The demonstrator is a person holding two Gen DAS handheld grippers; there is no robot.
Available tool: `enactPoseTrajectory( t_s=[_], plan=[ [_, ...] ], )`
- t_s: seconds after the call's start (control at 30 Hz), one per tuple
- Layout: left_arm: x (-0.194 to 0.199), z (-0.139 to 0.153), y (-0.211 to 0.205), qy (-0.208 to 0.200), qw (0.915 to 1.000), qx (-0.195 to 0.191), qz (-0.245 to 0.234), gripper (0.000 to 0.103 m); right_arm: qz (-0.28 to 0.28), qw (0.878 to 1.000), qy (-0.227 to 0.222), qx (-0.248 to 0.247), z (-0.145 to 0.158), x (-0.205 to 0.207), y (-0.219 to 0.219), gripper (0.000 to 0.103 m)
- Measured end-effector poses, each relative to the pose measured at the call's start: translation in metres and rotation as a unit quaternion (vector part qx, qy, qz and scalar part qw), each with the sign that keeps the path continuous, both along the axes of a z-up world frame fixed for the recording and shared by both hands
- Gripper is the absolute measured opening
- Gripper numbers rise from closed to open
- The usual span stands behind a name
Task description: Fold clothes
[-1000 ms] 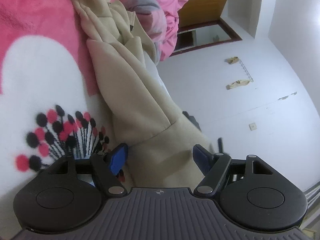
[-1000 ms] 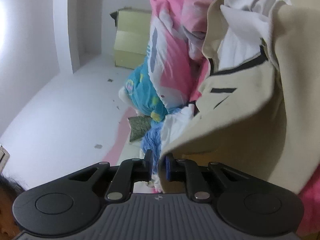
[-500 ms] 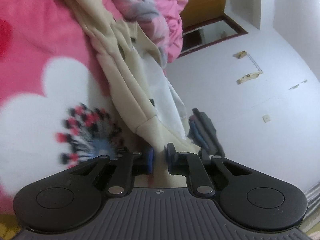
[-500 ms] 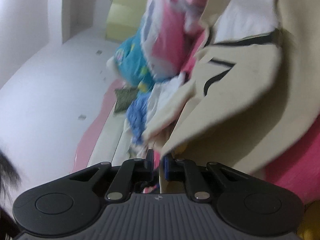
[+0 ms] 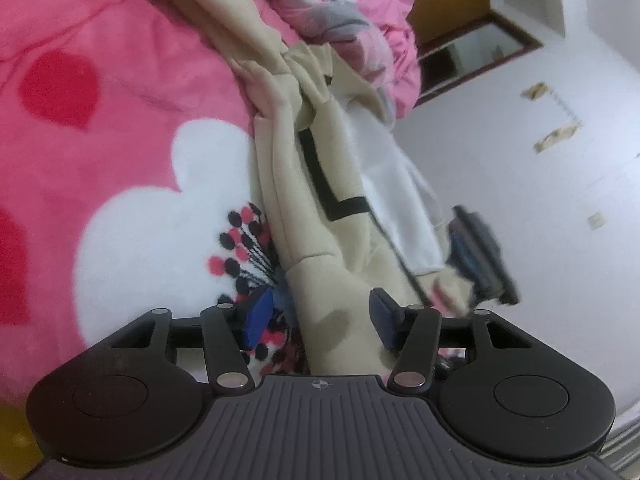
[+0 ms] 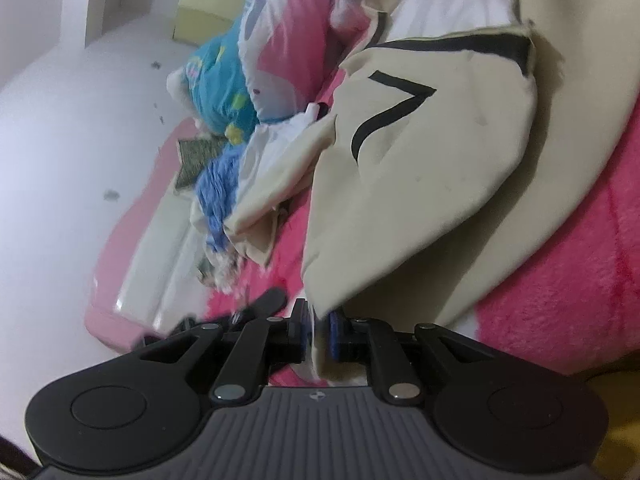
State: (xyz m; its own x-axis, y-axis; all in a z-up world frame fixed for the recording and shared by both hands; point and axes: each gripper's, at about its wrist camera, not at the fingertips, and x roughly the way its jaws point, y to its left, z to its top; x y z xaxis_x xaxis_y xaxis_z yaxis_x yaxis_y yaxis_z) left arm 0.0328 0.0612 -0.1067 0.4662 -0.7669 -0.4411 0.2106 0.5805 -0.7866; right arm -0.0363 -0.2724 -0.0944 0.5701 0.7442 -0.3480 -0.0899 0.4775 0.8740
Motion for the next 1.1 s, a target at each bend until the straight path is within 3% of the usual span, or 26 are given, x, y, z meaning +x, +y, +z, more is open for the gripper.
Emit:
enactPoseTrajectory(
  t_s=[0.1, 0.2, 0.27, 0.33, 0.37, 0.57, 0.63, 0.73, 0.8, 0.83, 0.87, 0.93, 1.1],
  plan=[
    [-0.002, 0.003, -0.009, -0.009, 0.9994, 0.033, -0.001, 0.052, 0.019, 0.999, -0.01, -0.044, 0.013, -0.011, -0.008, 0.013],
    [-0.007, 0.007, -0.015, -0.023, 0.9976, 0.066, -0.006, 0.049, 0.026, 0.995, -0.048, -0.084, 0.032, -0.024, -0.029, 0.017],
    [-0.011, 0.009, -0.016, -0.032, 0.9961, 0.081, -0.011, 0.049, 0.001, 0.99, -0.082, -0.113, 0.05, -0.023, -0.04, 0.032],
    [-0.013, 0.009, -0.018, -0.034, 0.9954, 0.089, -0.011, 0.049, -0.04, 0.984, -0.103, -0.141, 0.063, -0.018, -0.054, 0.042],
    [-0.014, 0.01, -0.018, -0.036, 0.995, 0.092, -0.011, 0.049, -0.061, 0.98, -0.11, -0.156, 0.068, -0.014, -0.061, 0.042],
    [-0.019, 0.011, -0.023, -0.036, 0.9933, 0.11, -0.005, 0.046, -0.087, 0.954, -0.082, -0.275, 0.053, 0.044, -0.066, 0.042],
    [-0.02, 0.011, -0.024, -0.035, 0.9932, 0.112, -0.003, 0.046, -0.076, 0.946, -0.058, -0.309, 0.041, 0.059, -0.063, 0.042],
    [-0.023, 0.01, -0.026, -0.039, 0.992, 0.12, 0.007, 0.041, -0.044, 0.945, -0.042, -0.322, 0.028, 0.066, -0.057, 0.04],
    [-0.026, 0.01, -0.027, -0.044, 0.9905, 0.128, 0.023, 0.031, -0.03, 0.943, -0.054, -0.326, 0.031, 0.061, -0.05, 0.019],
    [-0.027, 0.01, -0.027, -0.043, 0.9906, 0.127, 0.026, 0.021, -0.027, 0.944, -0.058, -0.323, 0.033, 0.058, -0.05, 0.011],
    [-0.028, 0.01, -0.026, -0.043, 0.9909, 0.125, 0.028, 0.013, -0.025, 0.945, -0.061, -0.32, 0.035, 0.055, -0.049, 0.01],
    [-0.031, 0.012, -0.024, -0.044, 0.9913, 0.121, 0.027, 0.008, -0.047, 0.944, -0.078, -0.316, 0.046, 0.045, -0.05, 0.009],
    [-0.038, 0.018, -0.021, -0.049, 0.9909, 0.125, 0.015, 0.006, -0.102, 0.946, -0.099, -0.292, 0.064, 0.015, -0.059, 0.009]
  ],
)
